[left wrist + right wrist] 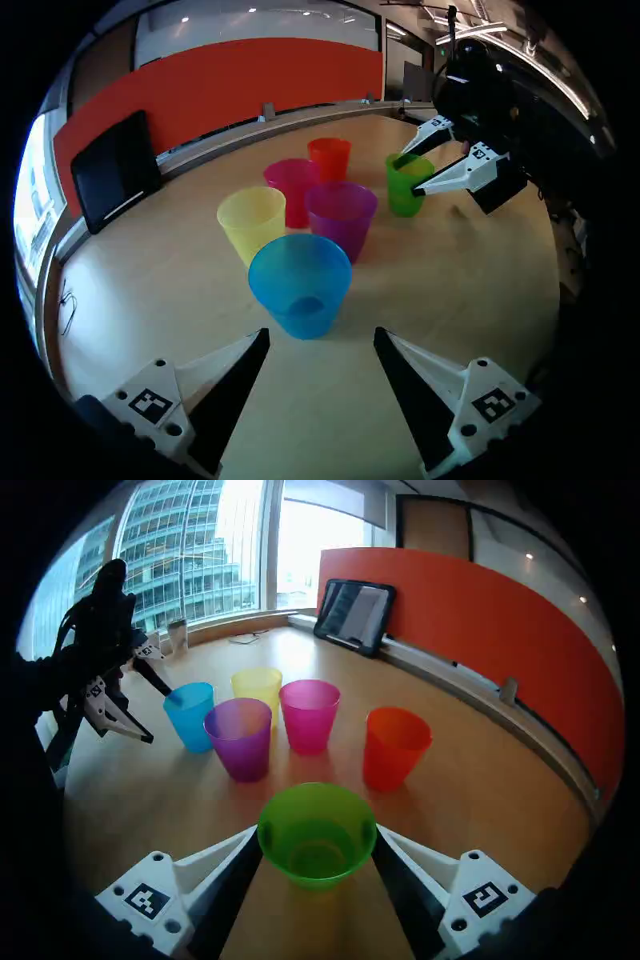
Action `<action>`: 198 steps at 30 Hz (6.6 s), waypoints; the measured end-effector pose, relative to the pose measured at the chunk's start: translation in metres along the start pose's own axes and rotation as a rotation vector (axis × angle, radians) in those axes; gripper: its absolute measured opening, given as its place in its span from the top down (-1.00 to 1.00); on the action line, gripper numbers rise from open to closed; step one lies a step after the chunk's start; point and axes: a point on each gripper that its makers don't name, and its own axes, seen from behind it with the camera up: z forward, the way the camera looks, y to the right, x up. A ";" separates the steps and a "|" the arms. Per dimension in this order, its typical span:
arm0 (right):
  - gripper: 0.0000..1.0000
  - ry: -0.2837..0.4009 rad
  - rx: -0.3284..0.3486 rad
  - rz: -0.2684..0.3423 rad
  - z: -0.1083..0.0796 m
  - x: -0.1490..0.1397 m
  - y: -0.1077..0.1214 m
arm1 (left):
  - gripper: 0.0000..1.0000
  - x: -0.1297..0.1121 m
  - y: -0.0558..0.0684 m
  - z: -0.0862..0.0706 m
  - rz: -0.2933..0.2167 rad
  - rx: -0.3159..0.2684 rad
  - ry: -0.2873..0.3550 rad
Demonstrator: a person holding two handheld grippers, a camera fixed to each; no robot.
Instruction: Pour water
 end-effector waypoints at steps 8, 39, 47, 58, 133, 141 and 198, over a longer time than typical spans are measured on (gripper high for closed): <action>-0.87 0.000 -0.002 0.000 0.000 -0.003 0.000 | -0.94 0.001 0.004 -0.003 0.004 -0.001 0.000; -1.00 0.063 -0.136 0.049 -0.074 -0.023 -0.001 | -0.94 -0.017 -0.014 -0.031 -0.098 0.117 0.064; -1.00 0.117 -0.232 0.085 -0.102 -0.020 0.007 | -0.94 -0.020 -0.030 -0.049 -0.131 0.215 0.113; -1.00 0.264 -0.427 0.156 -0.135 0.004 0.031 | -0.94 -0.002 -0.059 -0.081 -0.198 0.358 0.262; -0.99 0.600 -0.858 0.271 -0.206 0.054 0.044 | -0.94 0.036 -0.096 -0.127 -0.257 0.743 0.721; -0.99 0.597 -0.861 0.274 -0.204 0.053 0.044 | -0.94 0.037 -0.093 -0.118 -0.268 0.728 0.728; -1.00 0.643 -0.852 0.243 -0.216 0.058 0.046 | -0.94 0.033 -0.091 -0.101 -0.283 0.713 0.684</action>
